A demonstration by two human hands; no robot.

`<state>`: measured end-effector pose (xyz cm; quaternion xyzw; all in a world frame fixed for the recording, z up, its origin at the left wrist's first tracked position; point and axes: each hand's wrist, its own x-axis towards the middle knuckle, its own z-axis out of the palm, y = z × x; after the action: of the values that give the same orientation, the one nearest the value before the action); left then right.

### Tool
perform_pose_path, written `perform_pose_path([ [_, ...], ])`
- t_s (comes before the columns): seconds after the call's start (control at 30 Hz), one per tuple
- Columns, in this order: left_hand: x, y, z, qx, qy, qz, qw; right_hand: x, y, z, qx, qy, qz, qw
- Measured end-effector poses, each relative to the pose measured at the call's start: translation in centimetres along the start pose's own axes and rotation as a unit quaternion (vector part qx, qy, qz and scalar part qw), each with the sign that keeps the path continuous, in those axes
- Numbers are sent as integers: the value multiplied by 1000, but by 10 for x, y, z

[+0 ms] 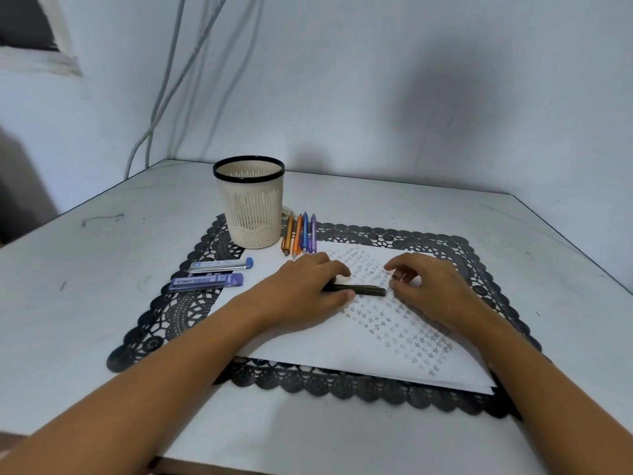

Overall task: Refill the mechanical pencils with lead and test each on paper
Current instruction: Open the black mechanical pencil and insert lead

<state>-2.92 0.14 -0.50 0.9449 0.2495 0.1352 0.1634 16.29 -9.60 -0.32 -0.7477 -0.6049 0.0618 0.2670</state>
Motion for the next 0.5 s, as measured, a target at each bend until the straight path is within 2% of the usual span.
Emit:
perform_pose_path([
  [0.3, -8, 7, -39, -7, 21, 6, 1000, -3, 4, -1, 3, 6, -3, 1000],
  [0.5, -49, -36, -56, 46, 38, -73, 996, -2, 1, 0, 13, 14, -12, 1000],
])
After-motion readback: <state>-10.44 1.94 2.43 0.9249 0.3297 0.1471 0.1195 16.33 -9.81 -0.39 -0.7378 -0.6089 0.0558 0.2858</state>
